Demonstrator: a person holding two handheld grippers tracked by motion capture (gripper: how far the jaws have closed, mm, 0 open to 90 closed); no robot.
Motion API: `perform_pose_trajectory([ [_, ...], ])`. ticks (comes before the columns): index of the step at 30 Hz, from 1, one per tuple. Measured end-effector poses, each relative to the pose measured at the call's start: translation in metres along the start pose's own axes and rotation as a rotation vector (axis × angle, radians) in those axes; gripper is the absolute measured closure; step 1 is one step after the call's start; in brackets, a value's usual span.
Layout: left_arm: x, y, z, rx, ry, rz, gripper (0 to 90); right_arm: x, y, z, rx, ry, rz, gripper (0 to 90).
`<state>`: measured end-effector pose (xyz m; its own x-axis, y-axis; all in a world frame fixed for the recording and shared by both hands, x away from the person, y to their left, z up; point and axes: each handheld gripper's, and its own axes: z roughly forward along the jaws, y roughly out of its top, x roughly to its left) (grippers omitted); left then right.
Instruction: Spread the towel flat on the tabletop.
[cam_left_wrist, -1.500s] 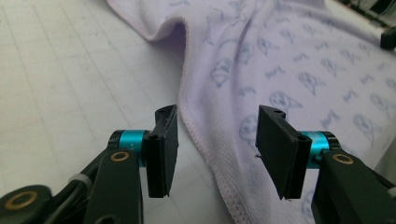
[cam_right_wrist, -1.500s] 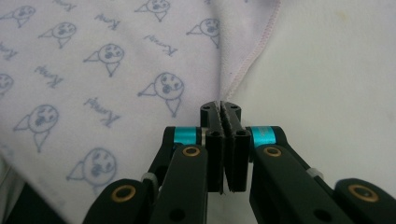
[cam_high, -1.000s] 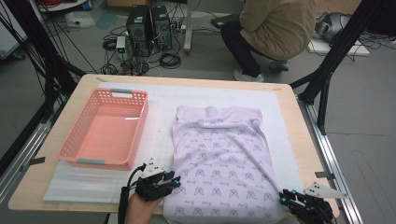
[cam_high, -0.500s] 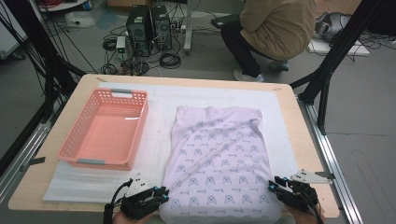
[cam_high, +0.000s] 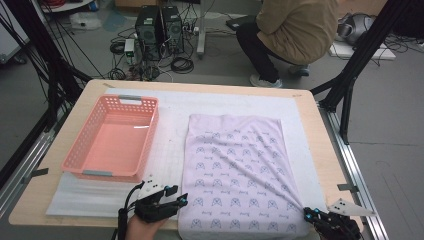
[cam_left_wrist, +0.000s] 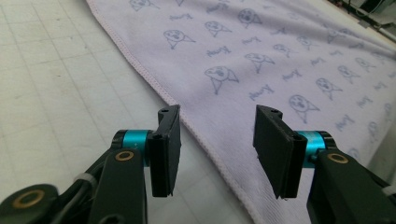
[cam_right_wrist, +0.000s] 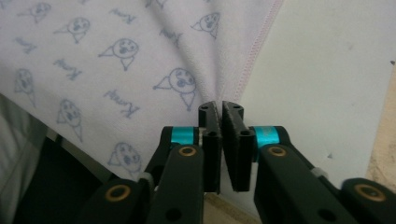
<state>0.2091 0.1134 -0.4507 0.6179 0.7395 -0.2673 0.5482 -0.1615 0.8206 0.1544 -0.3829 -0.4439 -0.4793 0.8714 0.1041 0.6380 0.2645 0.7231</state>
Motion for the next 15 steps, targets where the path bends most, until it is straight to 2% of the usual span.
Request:
perform_pose_trajectory([
  [3, -0.001, 0.001, 0.011, 0.037, 0.004, -0.002, 53.6, -0.001, 0.002, 0.000, -0.026, -0.006, 0.012, 73.5],
  [4, -0.003, 0.001, 0.015, 0.049, 0.009, 0.009, 55.8, -0.002, 0.003, 0.001, -0.038, -0.010, 0.016, 72.8],
  [5, -0.007, 0.000, 0.015, 0.043, 0.035, 0.036, 58.9, -0.003, 0.004, 0.001, -0.044, -0.012, 0.025, 70.9],
  [7, -0.010, -0.001, 0.015, 0.047, 0.085, 0.080, 77.4, -0.007, 0.006, 0.003, -0.062, -0.011, 0.040, 70.1],
  [8, -0.009, -0.001, 0.014, 0.054, 0.073, 0.065, 86.6, -0.007, 0.008, 0.004, -0.067, -0.010, 0.054, 70.1],
  [12, -0.009, -0.005, 0.002, 0.074, 0.081, 0.081, 88.3, -0.010, 0.014, 0.011, -0.079, -0.013, 0.073, 70.1],
  [15, -0.006, -0.012, -0.013, 0.077, 0.073, 0.067, 88.4, -0.008, 0.017, 0.016, -0.067, -0.015, 0.073, 69.3],
])
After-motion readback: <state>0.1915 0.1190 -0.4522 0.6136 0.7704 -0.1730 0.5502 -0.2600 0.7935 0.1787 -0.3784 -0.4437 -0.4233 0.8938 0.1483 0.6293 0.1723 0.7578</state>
